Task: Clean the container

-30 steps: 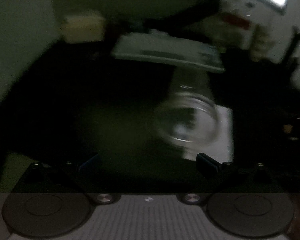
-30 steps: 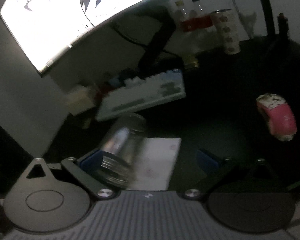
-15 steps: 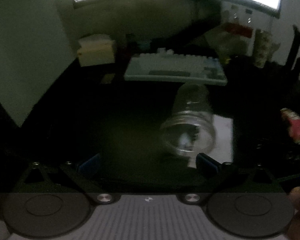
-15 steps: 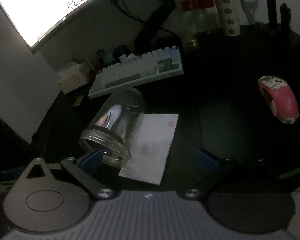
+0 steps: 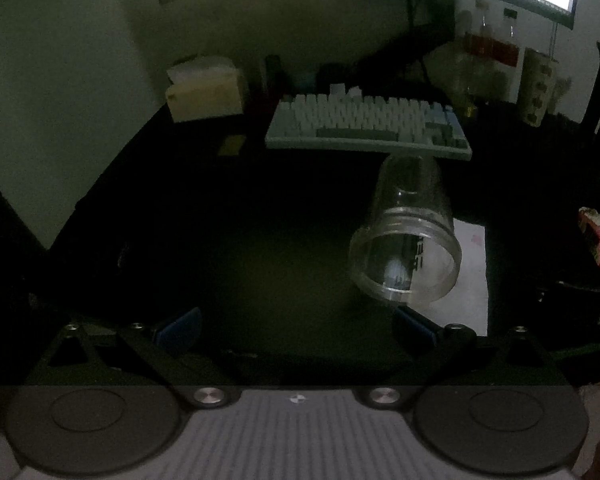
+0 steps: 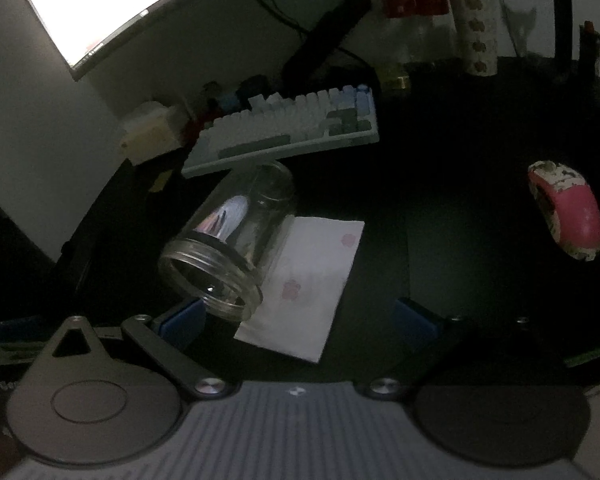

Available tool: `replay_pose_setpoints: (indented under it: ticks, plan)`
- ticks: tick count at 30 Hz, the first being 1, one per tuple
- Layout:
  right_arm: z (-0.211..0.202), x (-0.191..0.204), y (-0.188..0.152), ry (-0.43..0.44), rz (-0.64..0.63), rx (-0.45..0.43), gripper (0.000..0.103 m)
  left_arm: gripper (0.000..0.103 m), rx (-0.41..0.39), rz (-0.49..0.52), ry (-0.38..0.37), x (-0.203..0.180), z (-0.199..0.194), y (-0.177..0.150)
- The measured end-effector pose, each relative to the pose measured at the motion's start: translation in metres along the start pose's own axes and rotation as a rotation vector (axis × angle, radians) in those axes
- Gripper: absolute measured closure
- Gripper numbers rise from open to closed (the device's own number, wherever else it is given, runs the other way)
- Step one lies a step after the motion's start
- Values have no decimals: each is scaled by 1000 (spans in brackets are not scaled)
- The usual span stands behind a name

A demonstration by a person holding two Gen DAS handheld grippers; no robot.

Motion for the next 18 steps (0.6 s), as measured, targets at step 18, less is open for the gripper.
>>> replay_pose_setpoints:
  ticks: [18]
  plan:
    - [-2, 7, -1, -1, -69, -22, 1, 0, 29, 31, -13, 3, 4, -6]
Point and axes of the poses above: each gripper's, at about its wrist camera, not at the fingertips, and z roughly the way its jaws point, x to its left, y to its top, the point moved 10 cm from there along z, roughly the way its jaws point, and after that the axes turned 11 degrees about -y, right-handed, at the moved point
